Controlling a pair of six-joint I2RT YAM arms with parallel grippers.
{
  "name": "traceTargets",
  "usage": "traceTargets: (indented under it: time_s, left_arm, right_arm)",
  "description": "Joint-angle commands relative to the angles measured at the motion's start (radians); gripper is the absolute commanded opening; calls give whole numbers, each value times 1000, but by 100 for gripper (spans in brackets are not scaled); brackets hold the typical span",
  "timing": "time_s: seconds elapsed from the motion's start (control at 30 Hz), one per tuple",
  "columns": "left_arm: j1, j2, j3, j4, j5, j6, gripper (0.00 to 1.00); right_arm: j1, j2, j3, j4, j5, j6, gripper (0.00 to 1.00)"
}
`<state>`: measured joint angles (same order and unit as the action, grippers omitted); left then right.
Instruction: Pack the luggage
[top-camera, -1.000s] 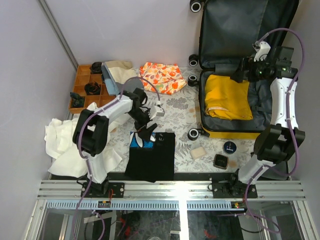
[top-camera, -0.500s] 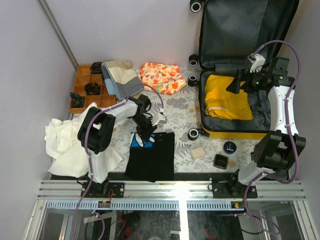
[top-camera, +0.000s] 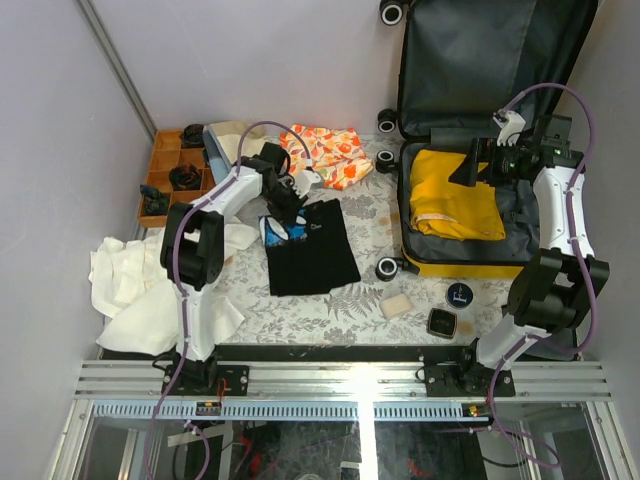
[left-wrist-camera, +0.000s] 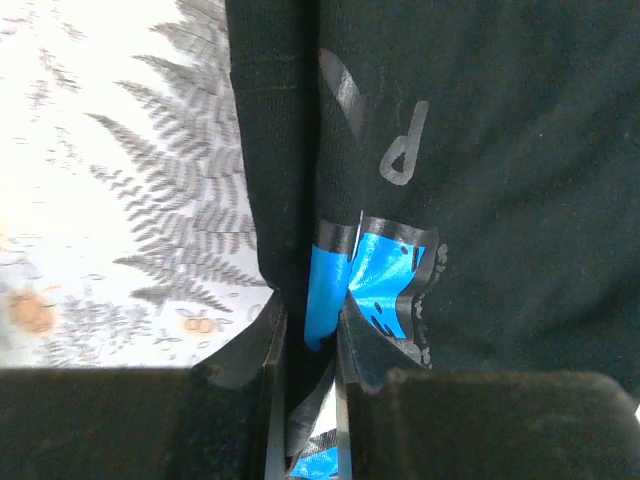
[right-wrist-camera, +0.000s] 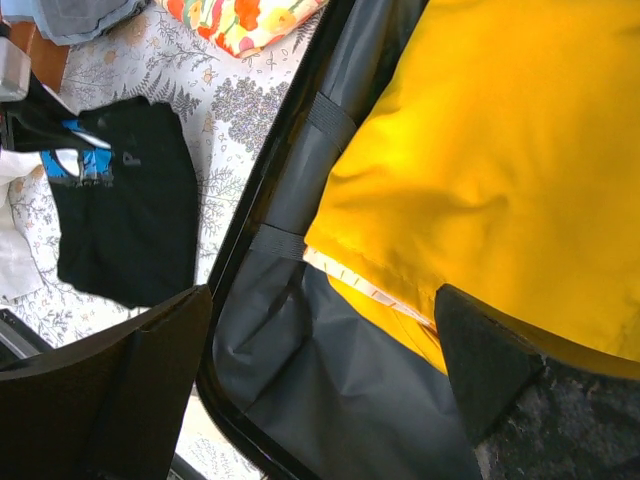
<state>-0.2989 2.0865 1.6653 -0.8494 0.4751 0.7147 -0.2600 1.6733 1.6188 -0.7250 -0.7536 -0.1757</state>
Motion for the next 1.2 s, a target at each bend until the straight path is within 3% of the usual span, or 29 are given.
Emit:
traceTargets:
  time_s: [0.0,0.37,0.47,0.67,0.93,1.17]
  left_arm:
    - [-9,-58,-5,119,-65,-28,0]
    - [-91,-345,-325,420,-320,-107,0]
    - [-119,-433,-430,511,-376,-108,4]
    - [-233,-572,-658,729,-592,-88,2]
    - [-380,-669,-837,895,-852,-141,0]
    - [-488,-728,-923,900,-922,-208,0]
  right_arm:
    - [5,-16,56,3,-36,4,100]
    - [7,-27,9,17,-39,5,100]
    - [8,-26,6,21,-42,4,99]
    - [10,-27,-9,21,-40,4,100]
    - [20,-53,-59,42,-30,3,99]
    - [36,-76,-104,60,-14,-4,100]
